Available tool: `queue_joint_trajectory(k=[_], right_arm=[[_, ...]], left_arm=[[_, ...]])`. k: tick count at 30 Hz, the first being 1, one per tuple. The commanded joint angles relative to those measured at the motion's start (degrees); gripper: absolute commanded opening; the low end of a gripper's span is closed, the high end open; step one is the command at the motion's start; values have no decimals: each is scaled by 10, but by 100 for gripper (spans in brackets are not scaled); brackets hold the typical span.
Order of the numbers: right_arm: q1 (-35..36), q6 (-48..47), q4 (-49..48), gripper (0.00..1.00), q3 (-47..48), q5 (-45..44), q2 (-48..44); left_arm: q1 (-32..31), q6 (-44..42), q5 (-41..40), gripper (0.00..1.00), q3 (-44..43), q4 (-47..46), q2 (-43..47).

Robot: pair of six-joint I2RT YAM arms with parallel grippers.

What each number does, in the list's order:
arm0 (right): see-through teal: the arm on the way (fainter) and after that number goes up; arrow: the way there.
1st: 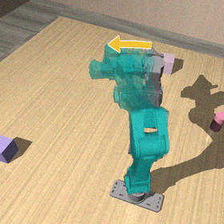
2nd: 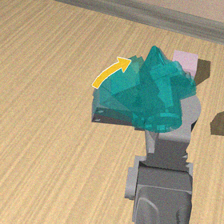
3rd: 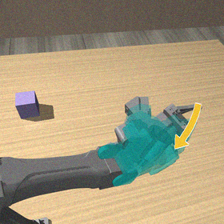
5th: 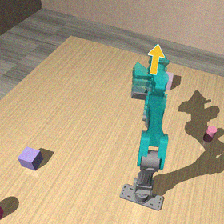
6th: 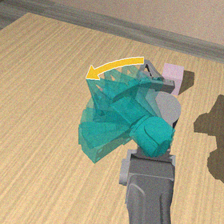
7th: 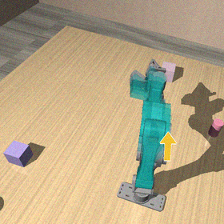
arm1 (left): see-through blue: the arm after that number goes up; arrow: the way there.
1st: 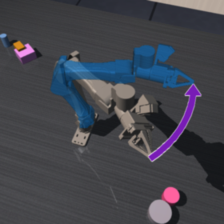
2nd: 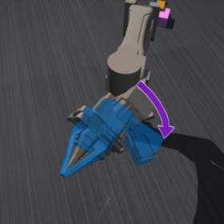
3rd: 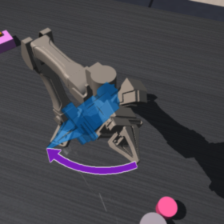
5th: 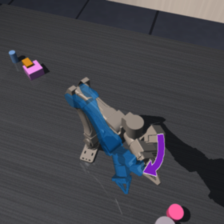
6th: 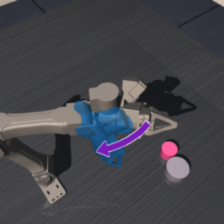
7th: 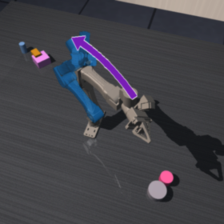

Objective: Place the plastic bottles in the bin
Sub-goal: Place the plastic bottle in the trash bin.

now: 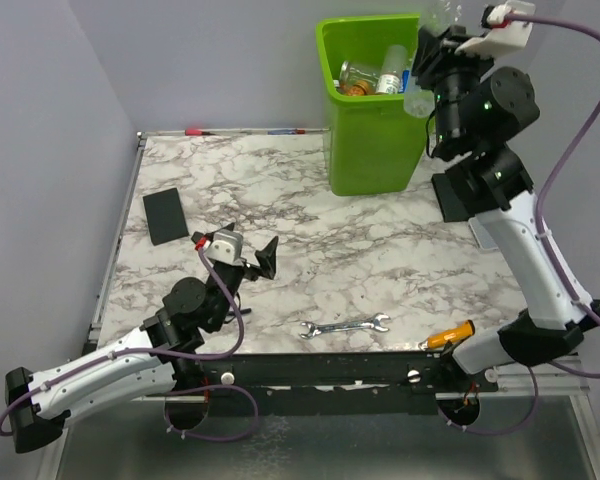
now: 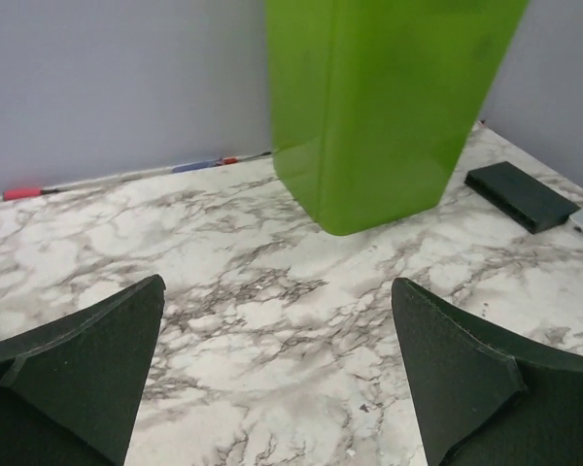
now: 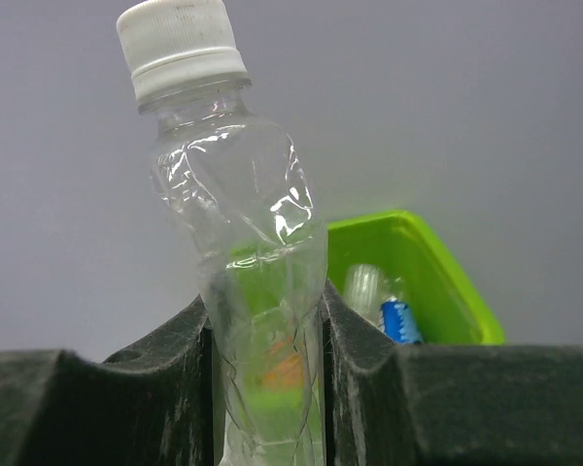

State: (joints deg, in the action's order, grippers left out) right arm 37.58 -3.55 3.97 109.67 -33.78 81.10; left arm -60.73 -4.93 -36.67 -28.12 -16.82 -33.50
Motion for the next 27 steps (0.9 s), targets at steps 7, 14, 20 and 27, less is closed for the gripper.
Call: queue_joint_trajectory(k=[7, 14, 20, 27], right_arm=[[-192, 218, -73, 0, 103, 100, 150], [-220, 219, -13, 0, 190, 113, 268], [-235, 246, -29, 0, 142, 152, 277], [-234, 234, -5, 37, 155, 193, 302]], left_arm=[[8, 77, -146, 99, 19, -9, 39], [9, 74, -158, 99, 12, 3, 25], [9, 69, -167, 99, 17, -1, 16], [8, 67, -170, 99, 13, 0, 4]])
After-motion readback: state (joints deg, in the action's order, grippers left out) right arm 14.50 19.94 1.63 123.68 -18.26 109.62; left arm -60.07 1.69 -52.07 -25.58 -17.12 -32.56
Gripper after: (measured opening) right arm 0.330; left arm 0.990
